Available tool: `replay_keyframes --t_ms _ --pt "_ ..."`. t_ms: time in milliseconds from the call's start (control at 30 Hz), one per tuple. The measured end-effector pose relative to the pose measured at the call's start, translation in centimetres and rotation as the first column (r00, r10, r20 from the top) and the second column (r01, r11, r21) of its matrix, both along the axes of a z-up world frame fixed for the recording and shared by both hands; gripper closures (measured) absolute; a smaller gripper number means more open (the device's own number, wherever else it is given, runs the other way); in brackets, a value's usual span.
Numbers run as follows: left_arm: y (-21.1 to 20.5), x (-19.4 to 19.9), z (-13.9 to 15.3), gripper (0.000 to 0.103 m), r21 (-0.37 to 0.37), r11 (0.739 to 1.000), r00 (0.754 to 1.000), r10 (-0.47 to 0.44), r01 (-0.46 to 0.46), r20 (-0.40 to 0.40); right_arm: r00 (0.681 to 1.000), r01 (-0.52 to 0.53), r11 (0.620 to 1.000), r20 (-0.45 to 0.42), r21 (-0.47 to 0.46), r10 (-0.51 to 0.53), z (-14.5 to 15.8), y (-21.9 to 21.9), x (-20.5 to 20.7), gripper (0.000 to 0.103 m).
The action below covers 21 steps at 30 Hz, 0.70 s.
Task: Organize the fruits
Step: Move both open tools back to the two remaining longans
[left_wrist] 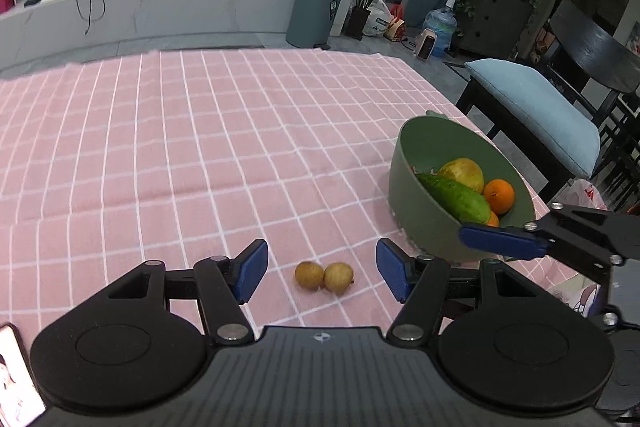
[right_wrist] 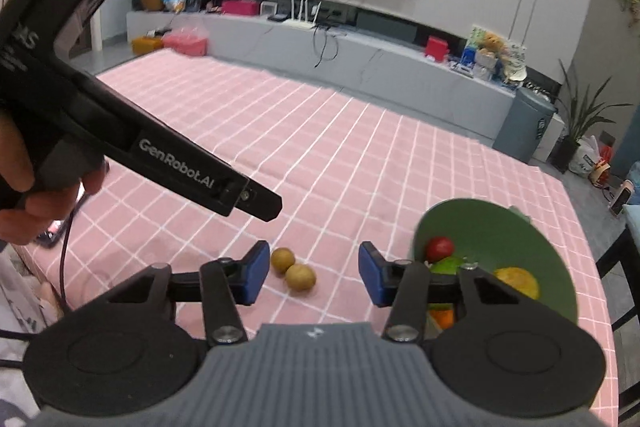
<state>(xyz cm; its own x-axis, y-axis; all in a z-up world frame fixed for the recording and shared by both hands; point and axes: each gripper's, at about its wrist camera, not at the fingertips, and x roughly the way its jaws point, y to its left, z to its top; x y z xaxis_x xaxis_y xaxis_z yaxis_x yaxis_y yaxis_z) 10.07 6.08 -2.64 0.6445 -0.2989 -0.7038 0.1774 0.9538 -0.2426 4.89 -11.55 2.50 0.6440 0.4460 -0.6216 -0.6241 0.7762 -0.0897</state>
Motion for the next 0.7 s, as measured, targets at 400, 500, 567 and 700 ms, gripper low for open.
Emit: replay_keyframes --t_ms 400,500,567,700 --pt "-0.3 1.4 -3.8 0.043 0.018 0.999 0.994 -0.025 0.027 -0.102 0.997 -0.068 0.989 -0.037 -0.131 0.063 -4.3 2.8 2.3 0.073" --pt "-0.7 1.7 -4.6 0.051 0.069 0.997 0.994 -0.039 0.046 -0.105 0.995 -0.096 0.985 -0.048 -0.146 0.090 -5.4 3.4 2.8 0.074" --pt "-0.8 1.8 -4.9 0.056 0.091 0.994 0.993 -0.055 0.065 -0.108 0.993 -0.106 0.983 -0.063 -0.147 0.098 -5.9 3.6 3.3 0.074" --pt "-0.8 2.1 -5.0 0.058 0.074 0.993 0.992 -0.088 0.095 -0.093 0.991 -0.114 0.984 -0.087 -0.138 0.102 -6.9 3.7 4.5 0.075"
